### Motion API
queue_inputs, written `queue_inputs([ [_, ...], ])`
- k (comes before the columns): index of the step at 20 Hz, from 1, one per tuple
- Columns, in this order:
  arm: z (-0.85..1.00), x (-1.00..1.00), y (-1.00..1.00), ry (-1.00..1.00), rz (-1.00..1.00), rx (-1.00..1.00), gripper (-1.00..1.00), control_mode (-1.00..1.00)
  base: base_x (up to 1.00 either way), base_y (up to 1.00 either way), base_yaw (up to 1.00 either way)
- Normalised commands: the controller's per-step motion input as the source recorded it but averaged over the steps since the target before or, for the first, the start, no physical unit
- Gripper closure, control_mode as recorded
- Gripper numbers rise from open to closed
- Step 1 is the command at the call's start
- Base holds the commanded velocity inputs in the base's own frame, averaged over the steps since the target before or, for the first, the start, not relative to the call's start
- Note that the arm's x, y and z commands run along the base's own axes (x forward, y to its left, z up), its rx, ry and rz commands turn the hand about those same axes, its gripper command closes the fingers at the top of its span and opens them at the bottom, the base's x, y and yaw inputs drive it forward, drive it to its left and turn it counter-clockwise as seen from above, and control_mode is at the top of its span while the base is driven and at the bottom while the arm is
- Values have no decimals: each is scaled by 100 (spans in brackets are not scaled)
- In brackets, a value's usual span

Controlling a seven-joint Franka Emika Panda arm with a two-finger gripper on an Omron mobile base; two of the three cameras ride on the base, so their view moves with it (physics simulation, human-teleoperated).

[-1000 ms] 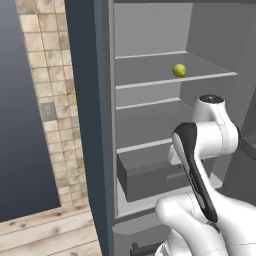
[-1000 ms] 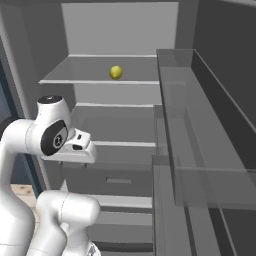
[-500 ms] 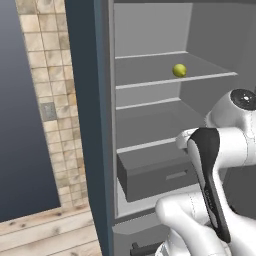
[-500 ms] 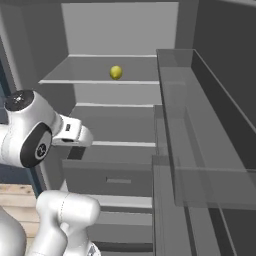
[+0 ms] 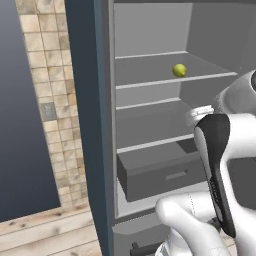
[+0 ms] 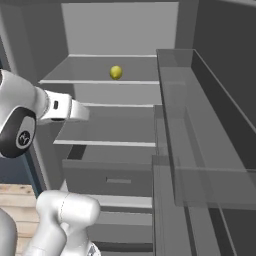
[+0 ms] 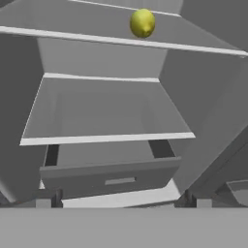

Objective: Retrieve a lemon from the fridge and place it on the cutting board with the fish.

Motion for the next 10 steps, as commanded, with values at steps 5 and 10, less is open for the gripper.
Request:
queue_inputs([
  [5, 59, 2, -4, 13, 0, 8, -100, -100, 0, 0, 0],
  [10, 8, 1, 0, -8, 0, 3, -100, -100, 0, 0, 0],
])
